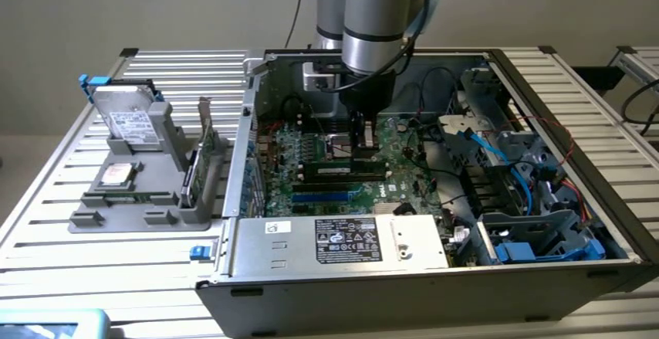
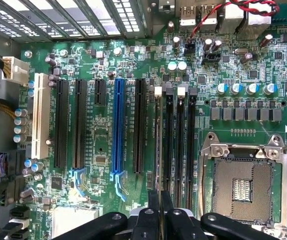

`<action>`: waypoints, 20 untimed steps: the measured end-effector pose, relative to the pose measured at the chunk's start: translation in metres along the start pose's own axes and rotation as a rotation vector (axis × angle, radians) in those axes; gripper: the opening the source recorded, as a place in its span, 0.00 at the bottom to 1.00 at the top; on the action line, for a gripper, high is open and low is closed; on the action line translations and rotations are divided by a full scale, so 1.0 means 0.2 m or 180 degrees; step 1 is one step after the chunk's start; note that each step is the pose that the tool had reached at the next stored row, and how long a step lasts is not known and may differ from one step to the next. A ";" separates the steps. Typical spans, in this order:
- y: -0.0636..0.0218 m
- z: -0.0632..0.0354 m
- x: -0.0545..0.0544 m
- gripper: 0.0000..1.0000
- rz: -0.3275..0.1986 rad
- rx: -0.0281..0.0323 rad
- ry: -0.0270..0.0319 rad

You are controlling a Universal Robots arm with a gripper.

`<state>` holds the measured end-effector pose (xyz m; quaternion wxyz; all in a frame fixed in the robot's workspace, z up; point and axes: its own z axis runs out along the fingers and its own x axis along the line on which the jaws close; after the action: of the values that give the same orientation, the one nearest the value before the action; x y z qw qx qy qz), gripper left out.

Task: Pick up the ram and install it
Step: 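Insert the ram into the slot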

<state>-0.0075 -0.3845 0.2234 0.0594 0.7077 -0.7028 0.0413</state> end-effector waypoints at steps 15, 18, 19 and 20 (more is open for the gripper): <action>0.005 0.000 -0.01 0.13 0.0001 0.0012 0.0001; 0.006 0.000 -0.01 0.13 0.0001 0.0012 0.0002; 0.006 -0.001 -0.01 0.13 0.0001 0.0012 0.0003; 0.006 -0.001 -0.01 0.13 0.0001 0.0012 0.0005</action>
<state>-0.0087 -0.3833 0.2234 0.0586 0.7076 -0.7028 0.0431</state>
